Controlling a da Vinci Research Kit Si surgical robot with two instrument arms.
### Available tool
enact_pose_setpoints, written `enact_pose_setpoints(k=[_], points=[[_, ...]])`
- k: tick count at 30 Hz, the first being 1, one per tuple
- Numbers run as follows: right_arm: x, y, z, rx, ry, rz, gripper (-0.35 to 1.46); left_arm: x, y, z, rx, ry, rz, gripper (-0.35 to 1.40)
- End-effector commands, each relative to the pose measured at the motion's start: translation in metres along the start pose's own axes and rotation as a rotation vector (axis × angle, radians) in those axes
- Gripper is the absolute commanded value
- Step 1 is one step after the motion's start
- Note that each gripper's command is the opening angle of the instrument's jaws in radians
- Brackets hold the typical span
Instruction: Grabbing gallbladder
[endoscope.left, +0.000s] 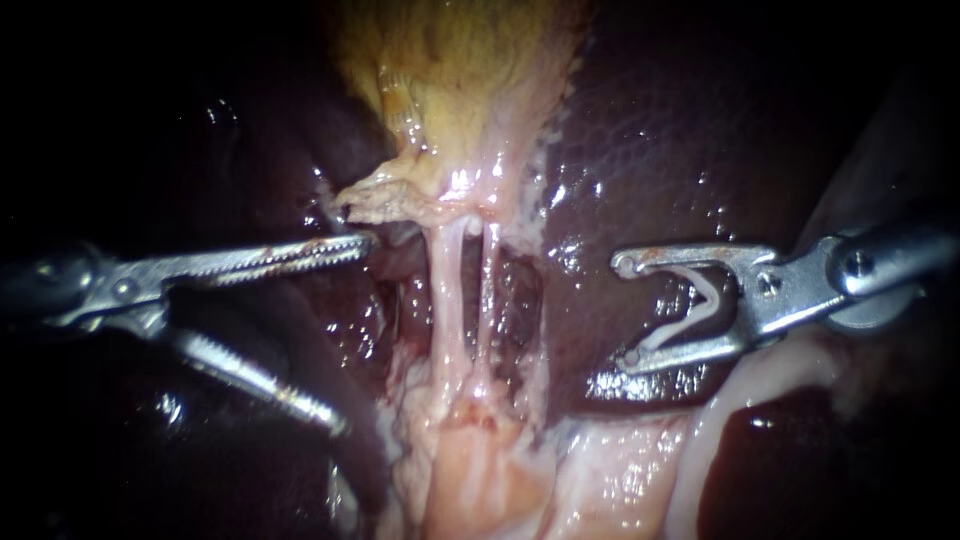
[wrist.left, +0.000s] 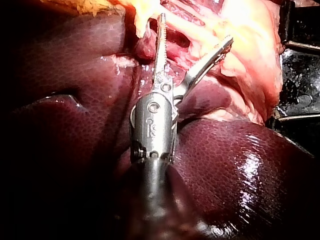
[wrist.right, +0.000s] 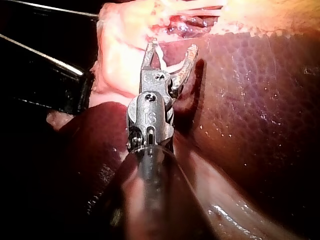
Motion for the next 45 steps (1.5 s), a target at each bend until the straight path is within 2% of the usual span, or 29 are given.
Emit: enact_pose_setpoints(k=[1,5,13,18,23,26,28,32,37,40,45], points=[[0.0000,0.0000,0.0000,0.000,0.000,0.000,0.50,0.0001,0.0000,0.0000,0.000,0.000,0.000,0.99],[0.0000,0.0000,0.0000,0.000,0.000,0.000,0.50,0.0010,-0.0006,-0.0003,0.015,-0.002,-0.006,0.99],[0.0000,0.0000,0.0000,0.000,0.000,0.000,0.50,0.0053,-0.0034,-0.0019,0.149,-0.015,-0.049,0.99],[0.0000,0.0000,0.0000,0.000,0.000,0.000,0.50,0.0065,-0.0050,-0.0017,0.186,-0.022,-0.068,0.93],[0.0000,0.0000,0.0000,0.000,0.000,0.000,0.50,0.0056,-0.0067,-0.0005,0.200,-0.024,-0.070,0.77],[0.0000,0.0000,0.0000,0.000,0.000,0.000,0.50,0.0046,-0.0077,0.0001,0.204,-0.021,-0.068,0.62],[0.0000,0.0000,0.0000,0.000,0.000,0.000,0.50,0.0039,-0.0081,0.0002,0.204,-0.029,-0.071,0.44],[0.0000,0.0000,0.0000,0.000,0.000,0.000,0.50,0.0024,-0.0085,0.0004,0.200,-0.060,-0.095,0.10],[0.0000,0.0000,0.0000,0.000,0.000,0.000,0.50,0.0017,-0.0084,0.0004,0.196,-0.090,-0.109,-0.06],[0.0000,0.0000,0.0000,0.000,0.000,0.000,0.50,0.0017,-0.0083,-0.0001,0.193,-0.098,-0.138,-0.35],[0.0000,0.0000,0.0000,0.000,0.000,0.000,0.50,0.0018,-0.0085,-0.0009,0.184,-0.145,-0.164,-0.35]])
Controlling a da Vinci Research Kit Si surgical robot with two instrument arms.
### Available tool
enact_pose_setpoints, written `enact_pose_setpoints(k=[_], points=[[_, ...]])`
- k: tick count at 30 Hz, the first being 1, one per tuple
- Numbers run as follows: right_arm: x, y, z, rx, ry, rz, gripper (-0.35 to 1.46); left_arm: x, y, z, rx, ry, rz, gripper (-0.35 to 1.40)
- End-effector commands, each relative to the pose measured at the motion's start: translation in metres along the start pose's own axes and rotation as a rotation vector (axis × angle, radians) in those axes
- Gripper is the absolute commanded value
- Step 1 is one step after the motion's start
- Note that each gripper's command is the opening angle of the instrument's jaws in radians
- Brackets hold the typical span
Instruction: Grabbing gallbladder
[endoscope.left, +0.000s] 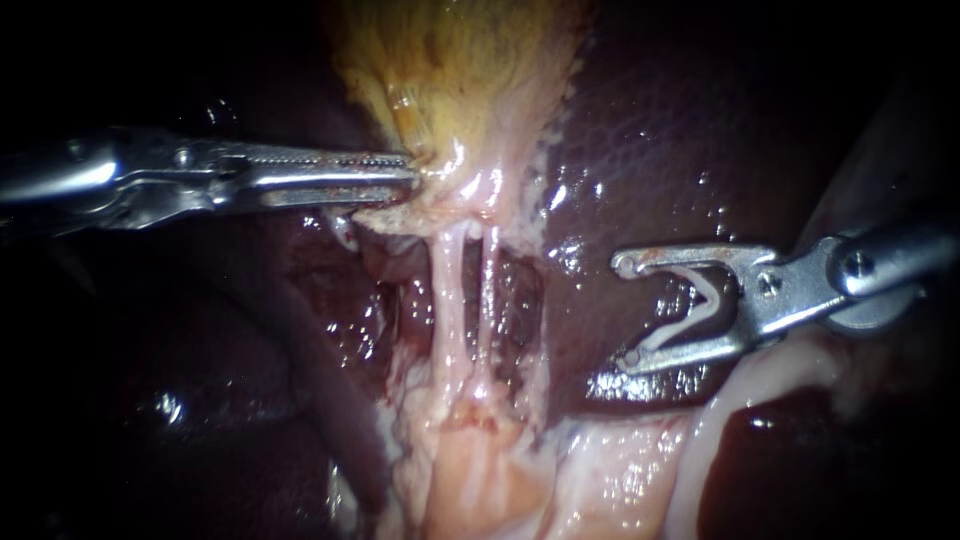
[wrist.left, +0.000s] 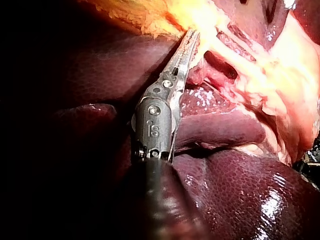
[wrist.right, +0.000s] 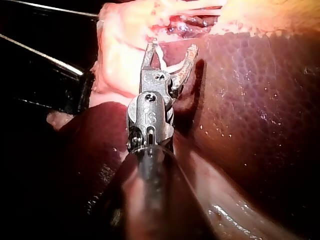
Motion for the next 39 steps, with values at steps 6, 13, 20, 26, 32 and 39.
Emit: enact_pose_setpoints(k=[6,13,20,26,32,39], points=[[0.0000,0.0000,0.0000,0.000,0.000,0.000,0.50,0.0013,0.0001,-0.0012,-0.018,-0.003,-0.028,-0.35],[0.0000,0.0000,0.0000,0.000,0.000,0.000,0.50,0.0067,0.0010,-0.0050,-0.038,0.026,-0.061,-0.35],[0.0000,0.0000,0.0000,0.000,0.000,0.000,0.50,0.0116,0.0022,-0.0092,-0.043,0.099,-0.065,-0.35],[0.0000,0.0000,0.0000,0.000,0.000,0.000,0.50,0.0134,0.0029,-0.0108,-0.039,0.122,-0.060,-0.35],[0.0000,0.0000,0.0000,0.000,0.000,0.000,0.50,0.0131,0.0030,-0.0105,-0.037,0.123,-0.058,-0.35],[0.0000,0.0000,0.0000,0.000,0.000,0.000,0.50,0.0129,0.0032,-0.0103,-0.035,0.123,-0.058,-0.35]])
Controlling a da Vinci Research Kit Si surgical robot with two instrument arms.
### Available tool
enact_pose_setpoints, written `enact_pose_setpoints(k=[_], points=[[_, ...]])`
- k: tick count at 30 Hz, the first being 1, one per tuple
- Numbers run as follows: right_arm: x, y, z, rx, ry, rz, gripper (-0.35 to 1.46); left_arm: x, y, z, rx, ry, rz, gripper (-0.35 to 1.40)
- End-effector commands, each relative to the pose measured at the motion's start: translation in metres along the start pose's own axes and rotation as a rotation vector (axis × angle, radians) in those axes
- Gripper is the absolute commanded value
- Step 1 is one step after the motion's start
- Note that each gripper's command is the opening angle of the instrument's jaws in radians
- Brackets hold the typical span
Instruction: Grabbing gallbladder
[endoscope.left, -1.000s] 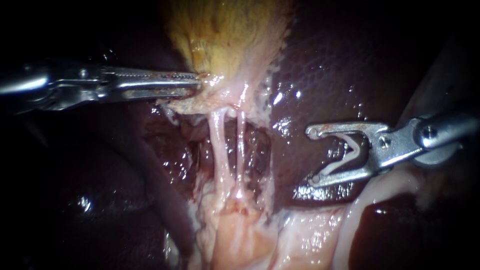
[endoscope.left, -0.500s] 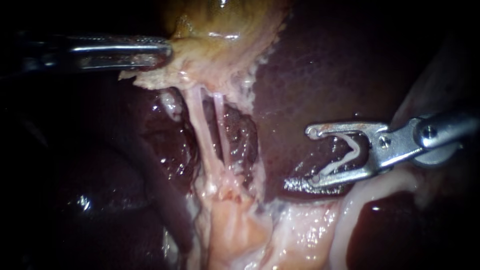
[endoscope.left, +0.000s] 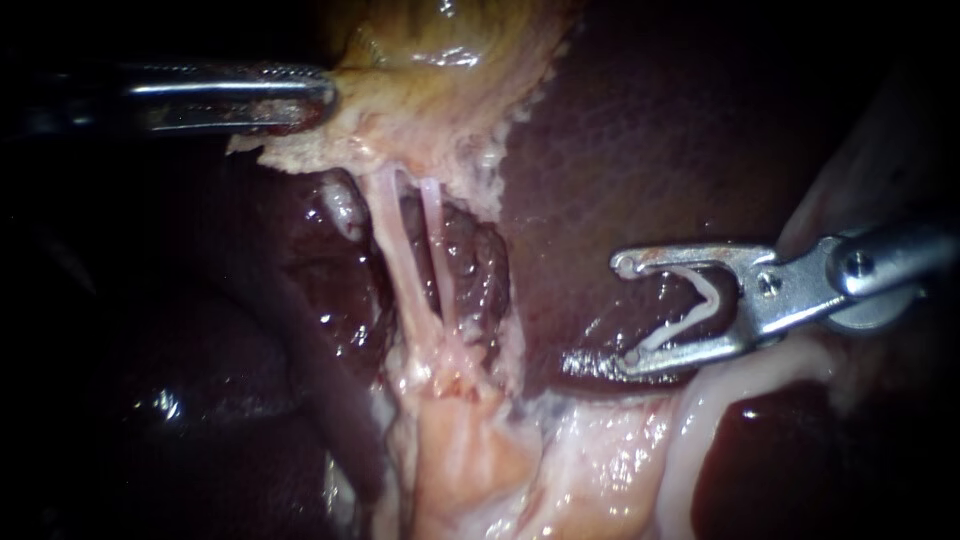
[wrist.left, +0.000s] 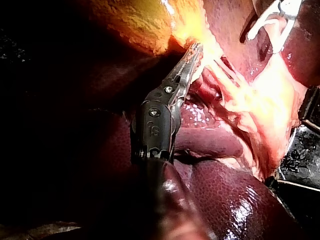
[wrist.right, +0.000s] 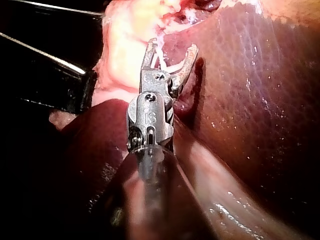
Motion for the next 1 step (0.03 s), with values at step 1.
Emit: enact_pose_setpoints(k=[1], points=[[0.0000,0.0000,0.0000,0.000,0.000,0.000,0.50,-0.0001,0.0000,0.0001,0.001,0.000,0.001,-0.35]])
